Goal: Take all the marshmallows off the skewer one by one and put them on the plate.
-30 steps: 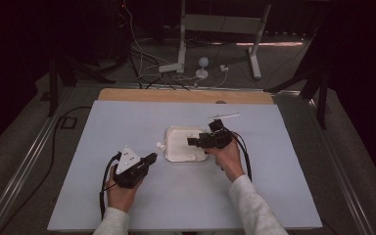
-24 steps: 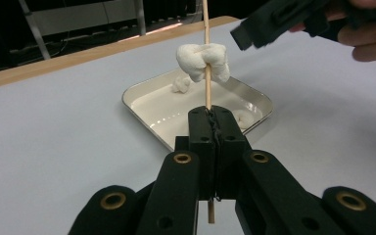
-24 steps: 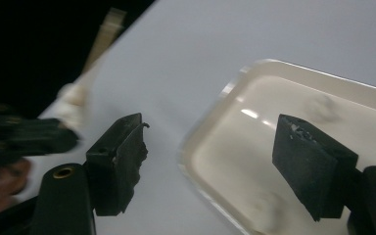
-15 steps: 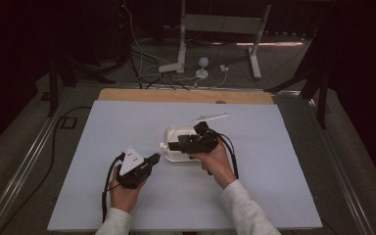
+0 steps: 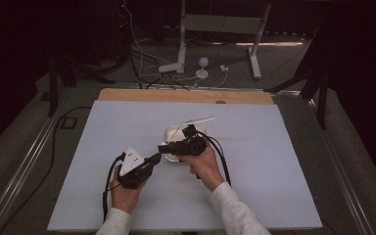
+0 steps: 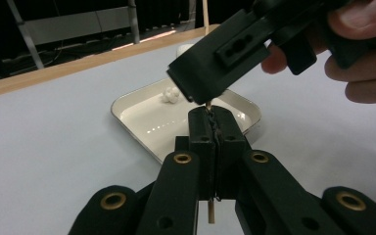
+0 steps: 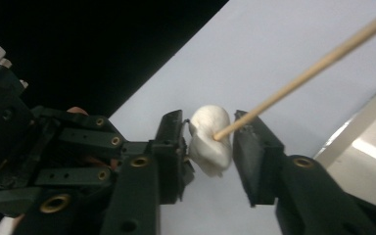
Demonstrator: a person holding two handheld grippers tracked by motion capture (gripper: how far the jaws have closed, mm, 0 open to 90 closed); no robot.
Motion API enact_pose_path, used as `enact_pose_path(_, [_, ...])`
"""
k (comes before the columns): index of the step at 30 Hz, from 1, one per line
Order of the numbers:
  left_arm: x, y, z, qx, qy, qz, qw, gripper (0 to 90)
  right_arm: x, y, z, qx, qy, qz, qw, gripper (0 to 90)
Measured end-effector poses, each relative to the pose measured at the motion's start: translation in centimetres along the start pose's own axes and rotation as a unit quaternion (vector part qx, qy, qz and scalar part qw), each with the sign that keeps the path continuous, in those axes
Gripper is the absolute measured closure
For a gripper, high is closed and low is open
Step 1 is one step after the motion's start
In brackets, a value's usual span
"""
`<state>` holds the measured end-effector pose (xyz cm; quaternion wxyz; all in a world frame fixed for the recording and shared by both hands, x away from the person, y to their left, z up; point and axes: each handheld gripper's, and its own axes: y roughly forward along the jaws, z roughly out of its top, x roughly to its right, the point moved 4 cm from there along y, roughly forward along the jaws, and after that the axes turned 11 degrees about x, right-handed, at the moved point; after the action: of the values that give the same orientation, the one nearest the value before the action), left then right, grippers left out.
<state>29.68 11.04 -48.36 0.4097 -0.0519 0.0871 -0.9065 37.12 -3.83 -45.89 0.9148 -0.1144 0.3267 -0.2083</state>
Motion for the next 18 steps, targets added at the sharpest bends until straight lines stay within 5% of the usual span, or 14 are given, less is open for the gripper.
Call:
enact_pose_path(5, [0.0,0.0,0.0,0.002,0.0,-0.001,1.0,90.0,-0.3,0.0,0.1,0.003,0.0,0.0,1.0,76.1])
enact_pose_path(18, [0.1,-0.3,0.5,0.007,0.017,-0.006,0.9998,90.0,-0.7,-0.8,1.1,0.01,-0.016,0.001,0.9998,78.5])
